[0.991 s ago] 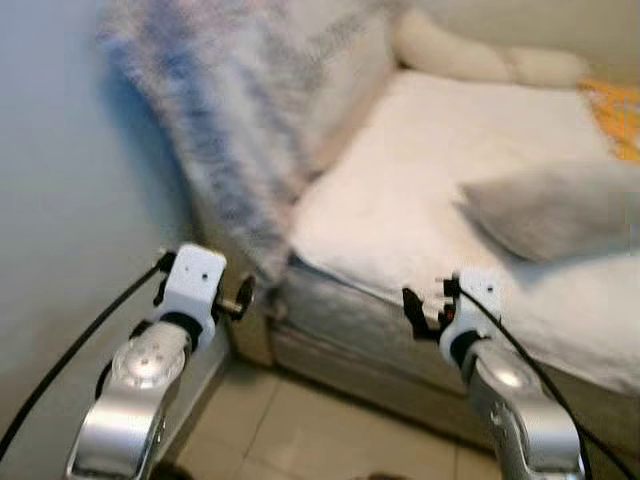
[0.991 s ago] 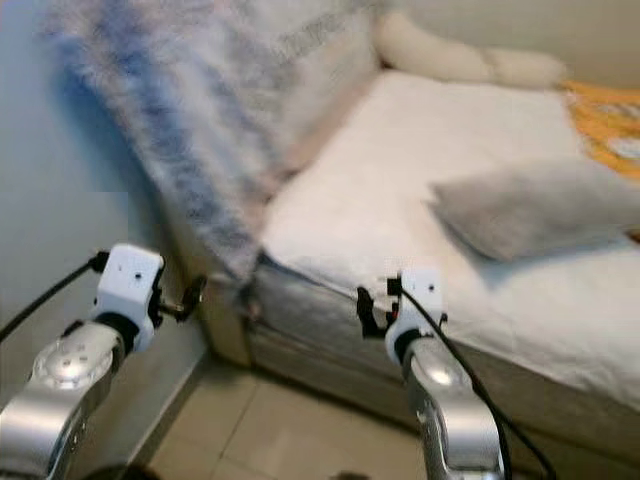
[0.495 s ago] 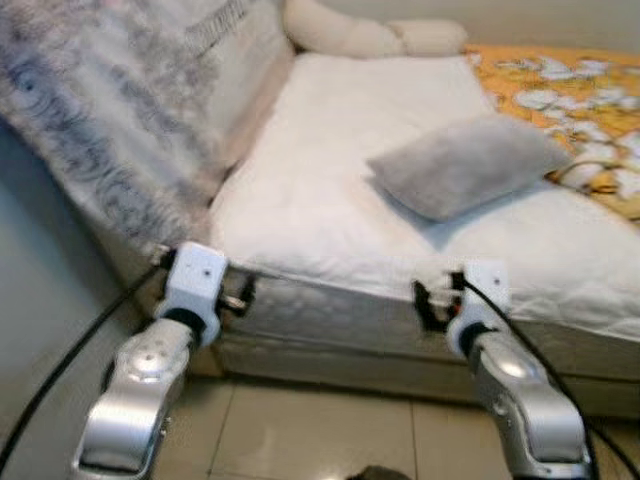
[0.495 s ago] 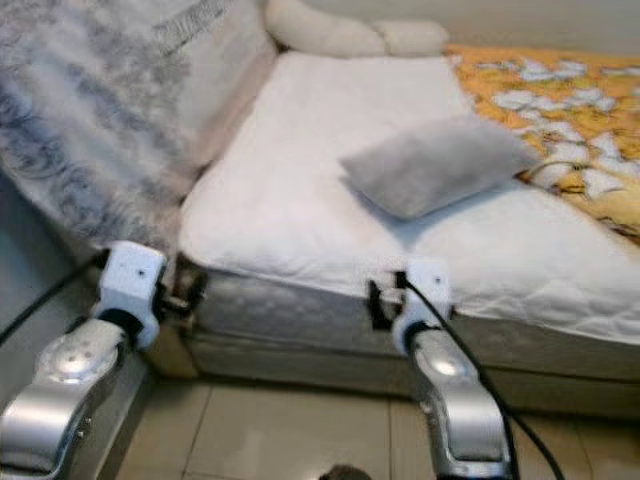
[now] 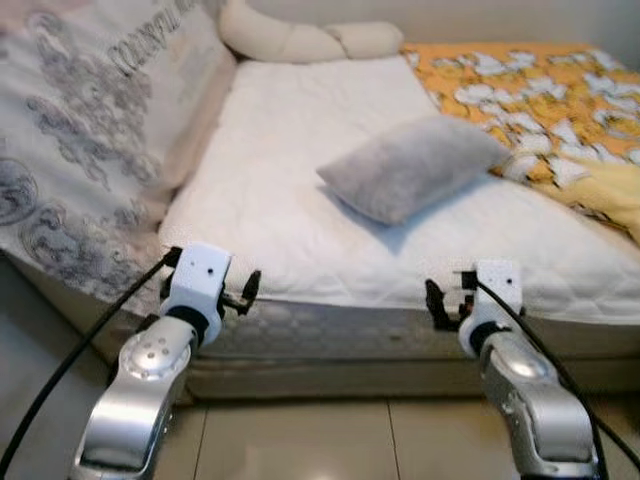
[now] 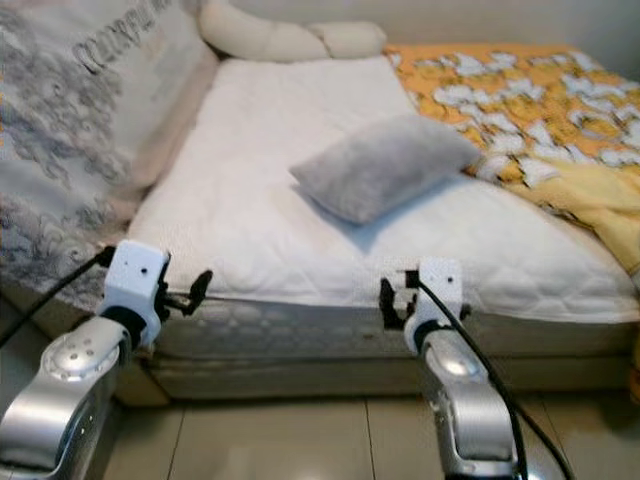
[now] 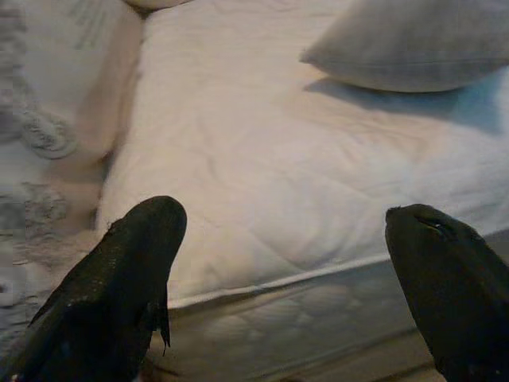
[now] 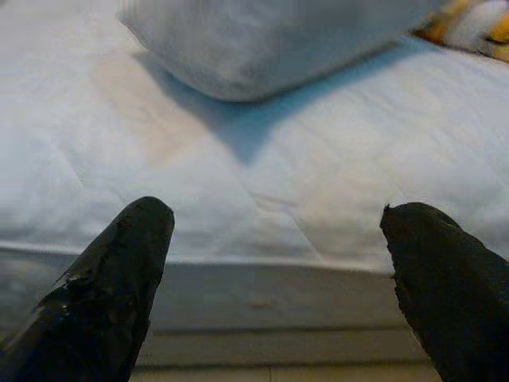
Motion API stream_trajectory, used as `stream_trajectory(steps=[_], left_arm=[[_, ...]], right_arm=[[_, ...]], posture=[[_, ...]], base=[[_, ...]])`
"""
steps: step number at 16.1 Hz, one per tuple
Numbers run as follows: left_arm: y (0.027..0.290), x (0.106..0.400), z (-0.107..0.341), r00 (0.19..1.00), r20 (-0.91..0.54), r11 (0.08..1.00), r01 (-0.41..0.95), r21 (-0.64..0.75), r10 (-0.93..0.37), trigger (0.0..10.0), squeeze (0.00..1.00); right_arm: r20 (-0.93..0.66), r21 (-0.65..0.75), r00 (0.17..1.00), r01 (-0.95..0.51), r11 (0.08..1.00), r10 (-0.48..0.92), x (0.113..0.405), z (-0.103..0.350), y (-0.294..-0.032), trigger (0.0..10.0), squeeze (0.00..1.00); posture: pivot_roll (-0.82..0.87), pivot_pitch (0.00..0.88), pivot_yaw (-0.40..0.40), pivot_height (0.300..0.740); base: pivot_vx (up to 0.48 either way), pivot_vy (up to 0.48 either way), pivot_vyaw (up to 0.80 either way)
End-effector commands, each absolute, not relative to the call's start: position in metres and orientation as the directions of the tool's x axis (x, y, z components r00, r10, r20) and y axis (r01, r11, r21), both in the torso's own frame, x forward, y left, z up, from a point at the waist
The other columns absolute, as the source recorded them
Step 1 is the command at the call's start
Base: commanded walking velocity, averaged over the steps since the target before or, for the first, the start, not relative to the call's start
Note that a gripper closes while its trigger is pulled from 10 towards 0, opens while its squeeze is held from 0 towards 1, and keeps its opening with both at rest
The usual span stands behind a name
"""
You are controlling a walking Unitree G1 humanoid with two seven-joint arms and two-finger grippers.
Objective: Clean up the room
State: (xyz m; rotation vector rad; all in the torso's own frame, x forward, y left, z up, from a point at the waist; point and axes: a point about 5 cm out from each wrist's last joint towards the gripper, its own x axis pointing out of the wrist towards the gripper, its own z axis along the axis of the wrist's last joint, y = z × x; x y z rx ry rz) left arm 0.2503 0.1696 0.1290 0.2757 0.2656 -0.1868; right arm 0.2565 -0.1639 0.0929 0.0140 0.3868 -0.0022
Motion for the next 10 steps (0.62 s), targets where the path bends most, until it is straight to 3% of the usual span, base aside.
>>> stream_trajectory(steps=[1, 10], left_arm=[[0.1758, 0.2516, 0.1299, 0.95, -0.285, 0.946, 0.201, 0.255, -0.125, 10.0, 0.0], [0.1751, 0.2571, 0.132, 0.952, -0.278, 0.943, 0.207, 0.26, -0.132, 10.0, 0.0]], right_arm=[[-0.353, 0.038, 0.935, -0.027, 0.999, 0.038, 0.2598, 0.0974, -0.1571, 10.0, 0.0], [-0.329, 0.044, 0.942, -0.055, 0.997, 0.067, 0.2672, 0.0986, -0.1566, 10.0, 0.0]], posture=[[-0.1, 0.0, 0.018, 0.74], [-0.09, 0.0, 0.014, 0.74]], base=[[0.319, 0.0, 0.0], [0.317, 0.0, 0.0]])
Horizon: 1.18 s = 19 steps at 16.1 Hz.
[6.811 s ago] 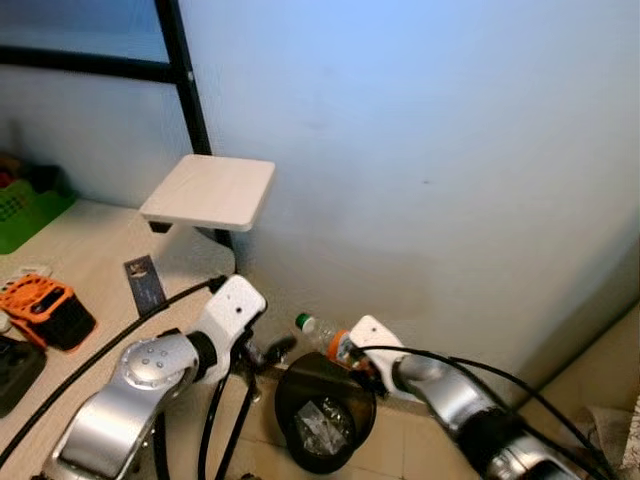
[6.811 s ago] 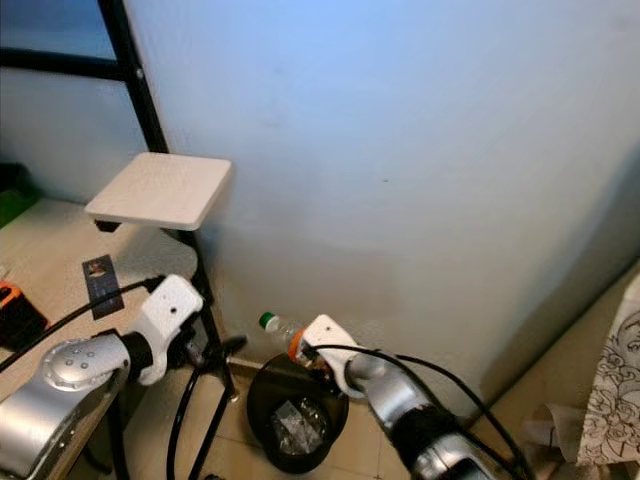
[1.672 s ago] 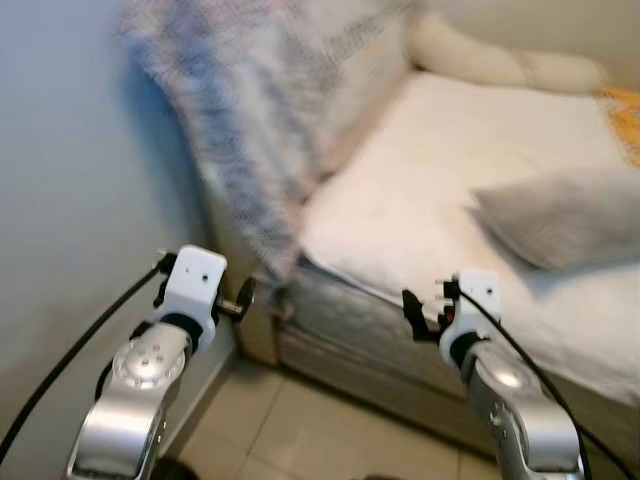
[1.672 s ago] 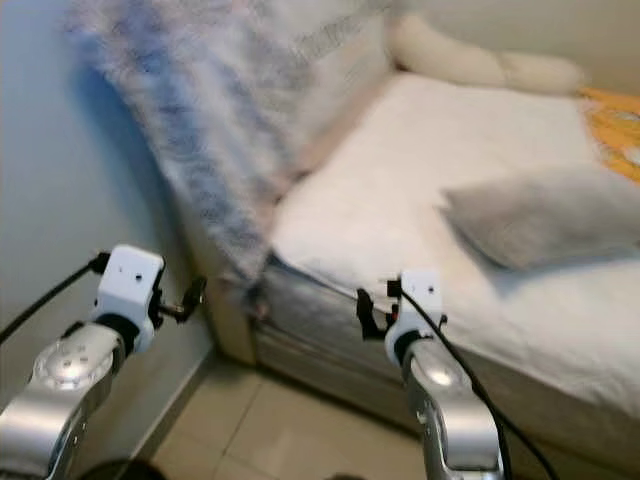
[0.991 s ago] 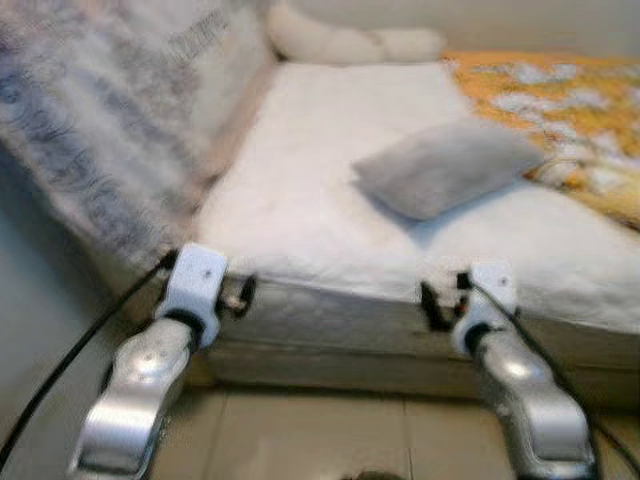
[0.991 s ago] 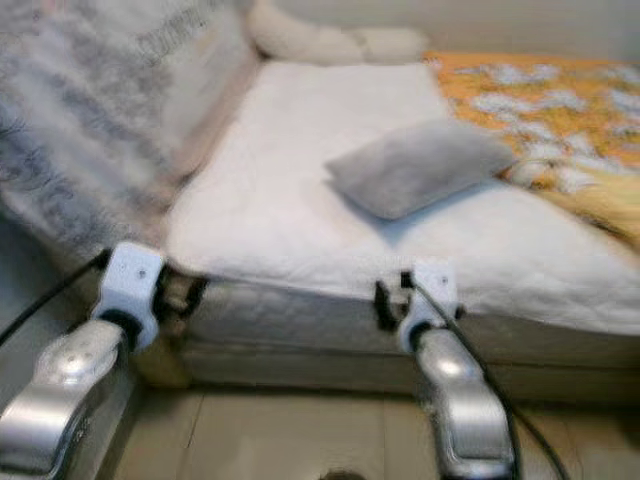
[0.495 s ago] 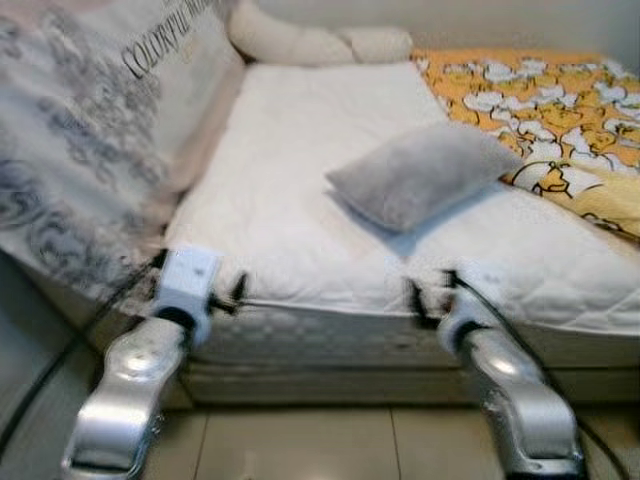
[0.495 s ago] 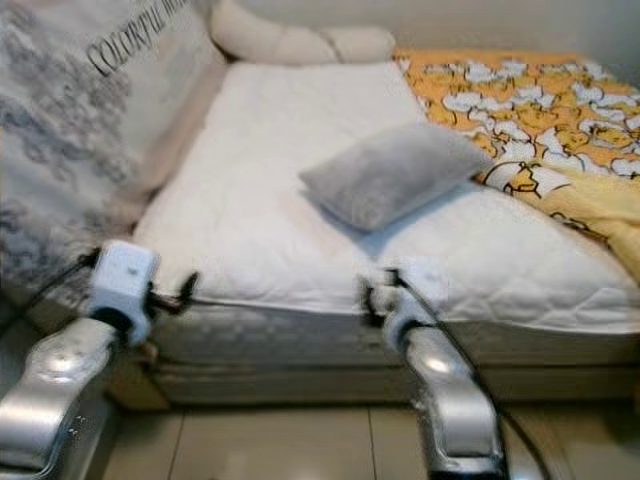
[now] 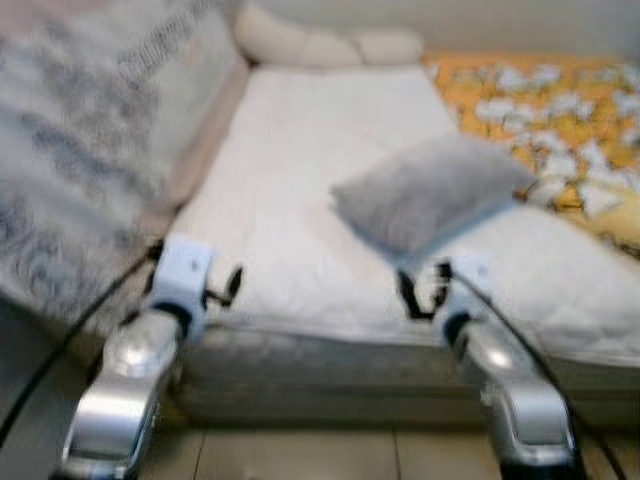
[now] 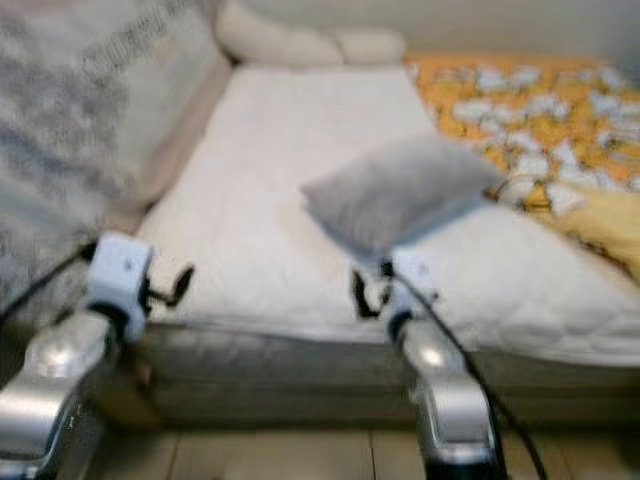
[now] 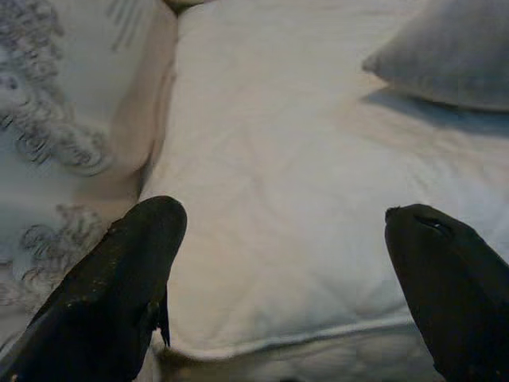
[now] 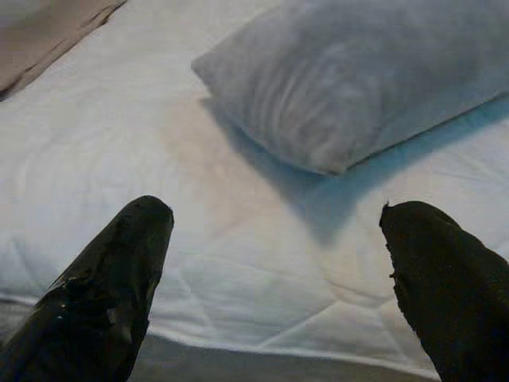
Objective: Clean up the room
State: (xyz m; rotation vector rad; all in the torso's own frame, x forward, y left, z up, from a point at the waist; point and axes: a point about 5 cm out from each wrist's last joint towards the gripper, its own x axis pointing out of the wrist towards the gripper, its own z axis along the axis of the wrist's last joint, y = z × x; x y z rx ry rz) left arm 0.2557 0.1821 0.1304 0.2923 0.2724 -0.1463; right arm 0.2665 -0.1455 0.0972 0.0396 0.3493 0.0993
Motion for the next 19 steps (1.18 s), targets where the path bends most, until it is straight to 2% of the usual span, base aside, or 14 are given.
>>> stream_trajectory(steps=[1, 5, 9, 19], left_arm=[[0.1741, 0.2576, 0.1319, 0.952, -0.277, 0.943, 0.208, 0.26, -0.134, 10.0, 0.0], [0.1731, 0.2573, 0.1308, 0.949, -0.281, 0.942, 0.215, 0.257, -0.14, 10.0, 0.0], [0.1727, 0.2559, 0.13, 0.948, -0.286, 0.94, 0.219, 0.26, -0.142, 10.0, 0.0], [0.1728, 0.2542, 0.1284, 0.945, -0.29, 0.937, 0.229, 0.265, -0.149, 10.0, 0.0]], right_arm=[[-0.327, 0.042, 0.942, -0.06, 0.997, 0.07, 0.2679, 0.0983, -0.1572, 10.0, 0.0], [-0.351, 0.042, 0.935, -0.045, 0.998, 0.057, 0.2669, 0.0949, -0.1582, 10.0, 0.0], [-0.348, 0.029, 0.936, -0.042, 0.999, 0.05, 0.2652, 0.0936, -0.1608, 10.0, 0.0], [-0.332, 0.028, 0.94, -0.068, 0.997, 0.073, 0.2634, 0.0939, -0.1565, 10.0, 0.0]], posture=[[-0.09, 0.0, 0.012, 0.74], [-0.09, 0.0, 0.014, 0.74], [-0.09, 0.0, 0.013, 0.74], [-0.08, 0.0, 0.008, 0.74]], base=[[0.319, 0.0, 0.0], [0.311, 0.0, 0.0], [0.298, 0.0, -0.65], [0.283, 0.0, 0.0]])
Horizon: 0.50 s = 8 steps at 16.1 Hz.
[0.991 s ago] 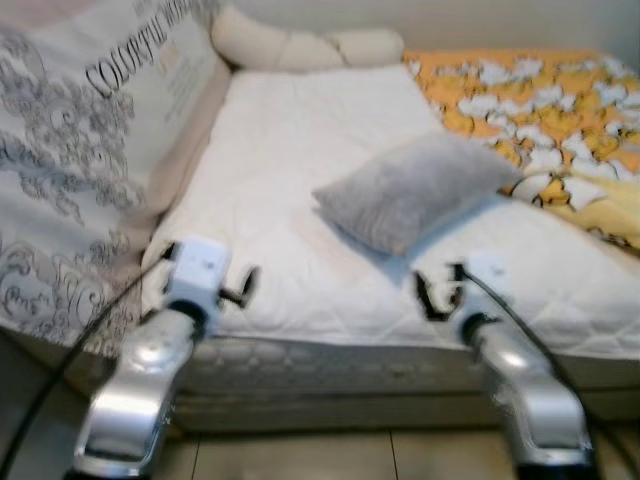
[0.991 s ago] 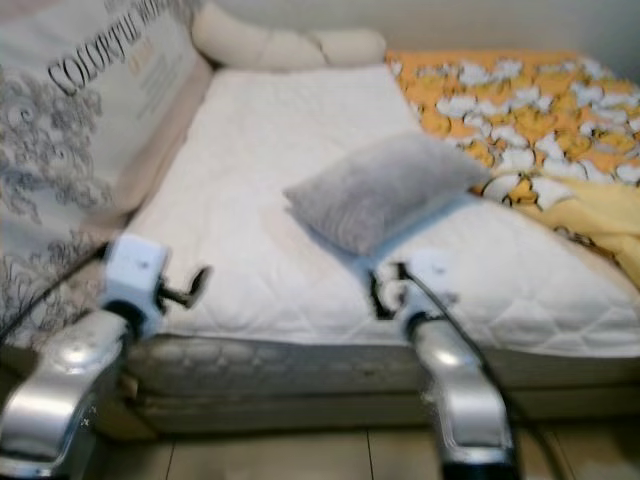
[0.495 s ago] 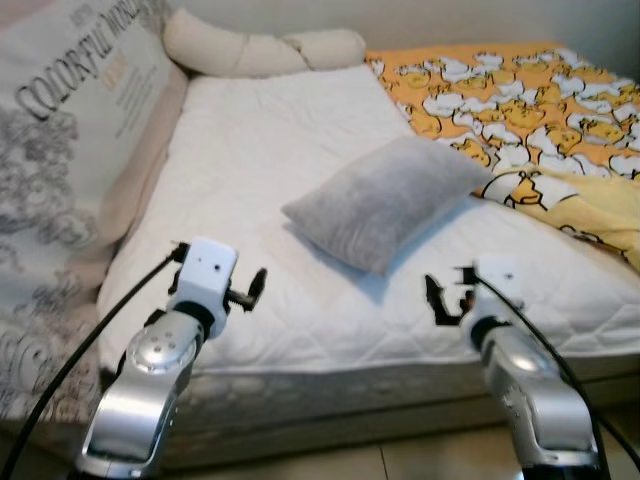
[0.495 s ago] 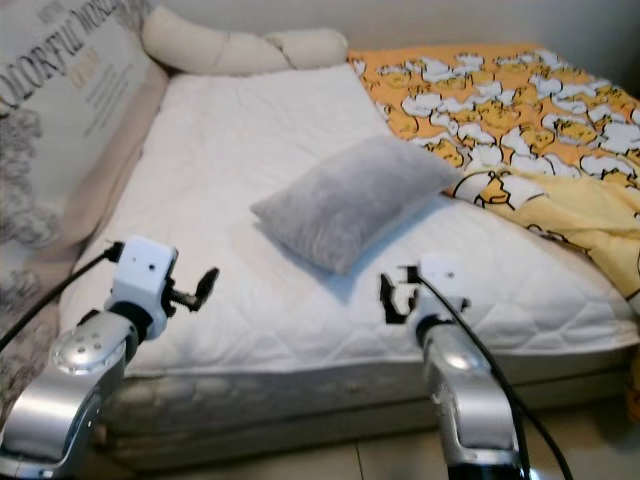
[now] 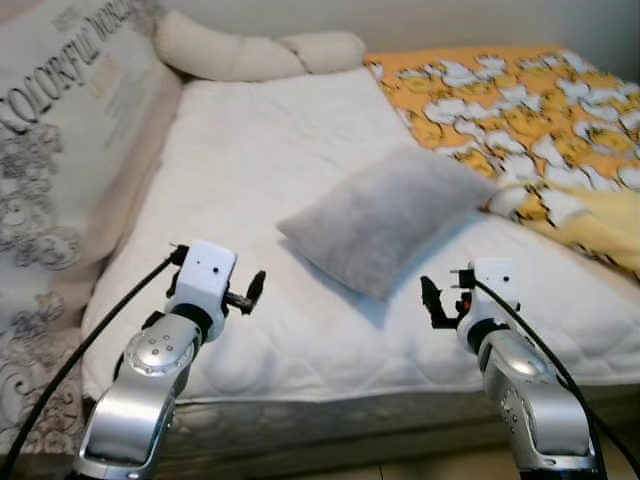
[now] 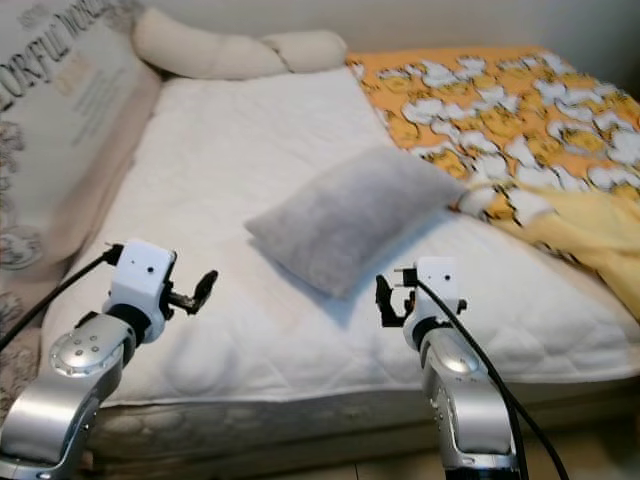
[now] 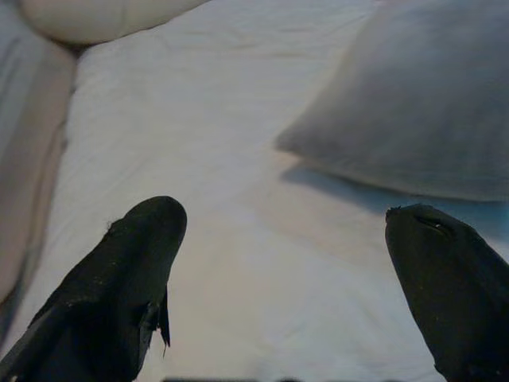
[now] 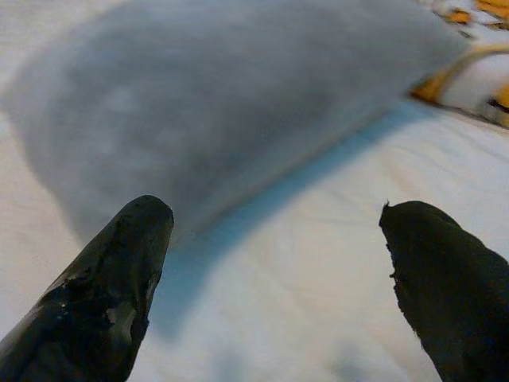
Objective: Clean up the room
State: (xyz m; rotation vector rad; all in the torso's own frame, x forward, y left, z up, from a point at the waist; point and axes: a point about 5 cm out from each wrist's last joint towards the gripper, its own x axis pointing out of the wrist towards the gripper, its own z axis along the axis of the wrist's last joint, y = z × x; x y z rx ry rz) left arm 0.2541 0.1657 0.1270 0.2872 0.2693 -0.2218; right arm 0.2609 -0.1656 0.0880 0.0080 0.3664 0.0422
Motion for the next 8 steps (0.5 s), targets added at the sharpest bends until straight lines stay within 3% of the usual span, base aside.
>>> stream_trajectory(steps=[1, 8], left_arm=[[0.1731, 0.2542, 0.1284, 0.945, -0.29, 0.936, 0.229, 0.266, -0.149, 10.0, 0.0], [0.1733, 0.2532, 0.1281, 0.944, -0.294, 0.935, 0.234, 0.267, -0.152, 10.0, 0.0]], right_arm=[[-0.332, 0.027, 0.94, -0.069, 0.997, 0.075, 0.2631, 0.0938, -0.156, 10.0, 0.0], [-0.333, 0.03, 0.94, -0.072, 0.997, 0.078, 0.2614, 0.0939, -0.1546, 10.0, 0.0]], posture=[[-0.08, 0.0, 0.009, 0.74], [-0.08, 0.0, 0.013, 0.74]], base=[[0.277, 0.0, 0.0], [0.268, 0.0, 0.0]])
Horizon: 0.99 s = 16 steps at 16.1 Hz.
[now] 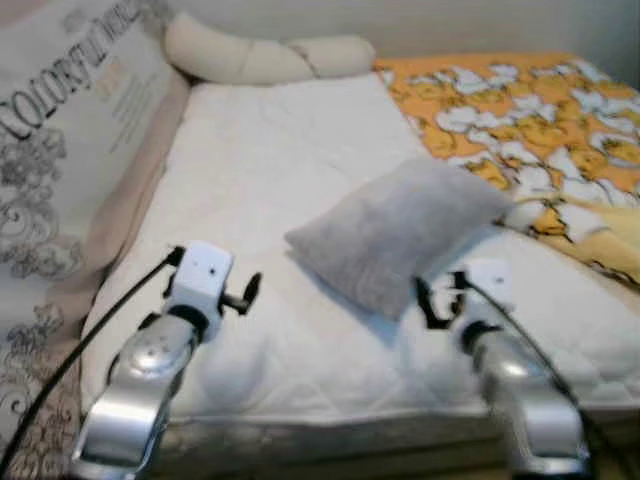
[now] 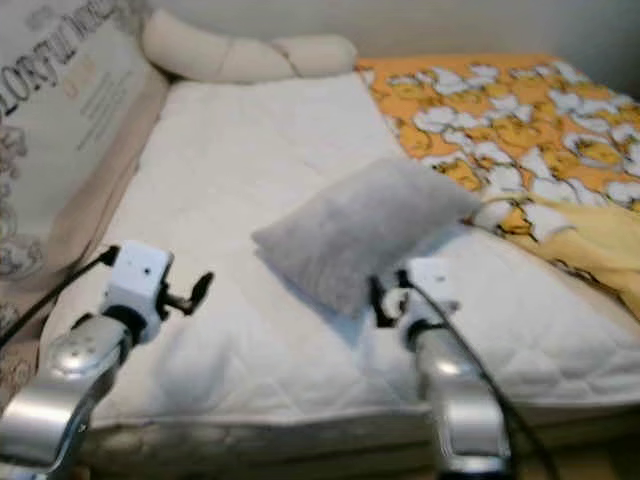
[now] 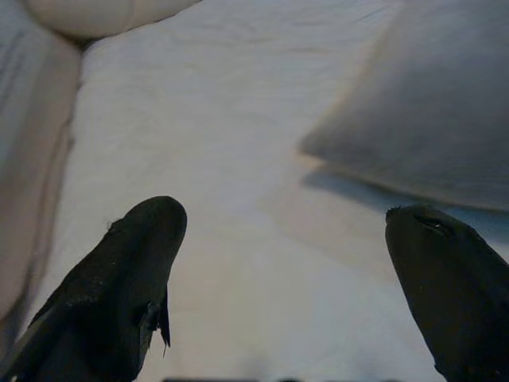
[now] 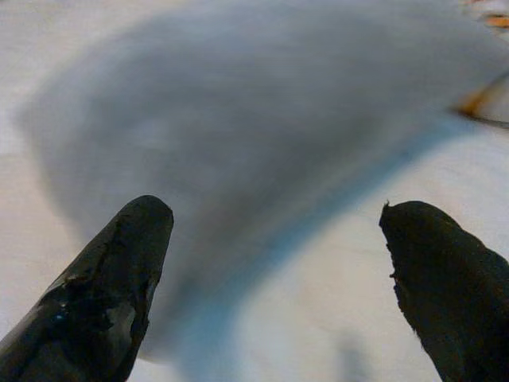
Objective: Clean up the room
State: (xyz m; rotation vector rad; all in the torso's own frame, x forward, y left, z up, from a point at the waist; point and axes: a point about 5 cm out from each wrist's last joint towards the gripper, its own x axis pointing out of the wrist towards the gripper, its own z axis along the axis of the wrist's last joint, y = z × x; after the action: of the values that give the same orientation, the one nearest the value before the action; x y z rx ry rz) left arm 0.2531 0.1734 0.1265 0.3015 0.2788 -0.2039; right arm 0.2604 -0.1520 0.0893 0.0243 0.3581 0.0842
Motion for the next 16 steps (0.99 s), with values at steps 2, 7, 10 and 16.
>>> stream_trajectory(steps=[2, 7, 10, 16], left_arm=[[0.173, 0.253, 0.128, 0.942, -0.297, 0.934, 0.238, 0.267, -0.155, 10.0, 0.0], [0.173, 0.253, 0.128, 0.941, -0.298, 0.933, 0.24, 0.267, -0.157, 10.0, 0.0], [0.173, 0.252, 0.129, 0.945, -0.29, 0.939, 0.23, 0.257, -0.152, 10.0, 0.0], [0.161, 0.252, 0.129, 0.914, -0.306, 0.911, 0.343, 0.228, -0.268, 10.0, 0.0]], right_arm=[[-0.333, 0.032, 0.94, -0.073, 0.997, 0.079, 0.261, 0.094, -0.154, 10.0, 0.0], [-0.334, 0.033, 0.94, -0.069, 0.997, 0.076, 0.261, 0.095, -0.155, 10.0, 0.0], [-0.332, 0.024, 0.942, -0.052, 0.998, 0.057, 0.263, 0.096, -0.159, 10.0, 0.0], [-0.411, 0.135, 0.905, 0.179, 0.974, -0.11, 0.28, 0.089, -0.188, 10.0, 1.0]], posture=[[-0.08, 0.0, 0.015, 0.74], [-0.08, 0.0, 0.012, 0.74], [-0.08, 0.0, 0.014, 0.74], [-0.09, 0.0, 0.035, 0.74]], base=[[0.259, 0.0, 0.0], [0.253, 0.0, 0.0], [0.0, 0.0, 0.0], [0.0, 0.0, 0.0]])
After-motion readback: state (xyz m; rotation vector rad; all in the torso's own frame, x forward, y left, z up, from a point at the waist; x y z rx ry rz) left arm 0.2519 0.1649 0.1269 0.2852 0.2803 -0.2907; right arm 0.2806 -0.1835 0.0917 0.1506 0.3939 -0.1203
